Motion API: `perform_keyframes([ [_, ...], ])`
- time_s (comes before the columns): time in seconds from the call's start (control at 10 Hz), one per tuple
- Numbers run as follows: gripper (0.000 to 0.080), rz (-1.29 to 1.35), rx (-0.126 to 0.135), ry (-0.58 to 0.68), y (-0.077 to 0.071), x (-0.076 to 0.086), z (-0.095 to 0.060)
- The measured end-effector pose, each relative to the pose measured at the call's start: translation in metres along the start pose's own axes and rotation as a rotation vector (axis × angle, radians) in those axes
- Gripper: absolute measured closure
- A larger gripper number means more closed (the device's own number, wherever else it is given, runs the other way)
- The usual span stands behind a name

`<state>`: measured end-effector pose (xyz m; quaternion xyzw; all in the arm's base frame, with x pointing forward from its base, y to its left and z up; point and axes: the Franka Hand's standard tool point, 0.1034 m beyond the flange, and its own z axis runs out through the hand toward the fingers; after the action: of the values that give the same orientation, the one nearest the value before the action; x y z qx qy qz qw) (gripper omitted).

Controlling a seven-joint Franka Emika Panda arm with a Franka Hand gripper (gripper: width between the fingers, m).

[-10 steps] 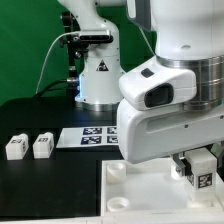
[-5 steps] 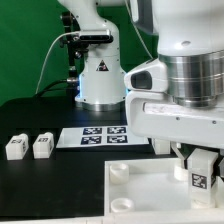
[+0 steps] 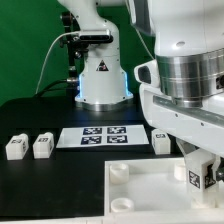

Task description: Assemble one leg

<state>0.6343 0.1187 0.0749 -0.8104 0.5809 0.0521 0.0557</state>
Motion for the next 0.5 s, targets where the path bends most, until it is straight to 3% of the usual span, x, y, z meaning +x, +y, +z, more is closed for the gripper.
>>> perform_keyframes([
  [0.3,0.0509,0.493,0.116,0.0,-0.002,-0.011,0.004],
  [0.5,0.0509,0.455,0.117,0.002,-0.001,-0.012,0.004],
])
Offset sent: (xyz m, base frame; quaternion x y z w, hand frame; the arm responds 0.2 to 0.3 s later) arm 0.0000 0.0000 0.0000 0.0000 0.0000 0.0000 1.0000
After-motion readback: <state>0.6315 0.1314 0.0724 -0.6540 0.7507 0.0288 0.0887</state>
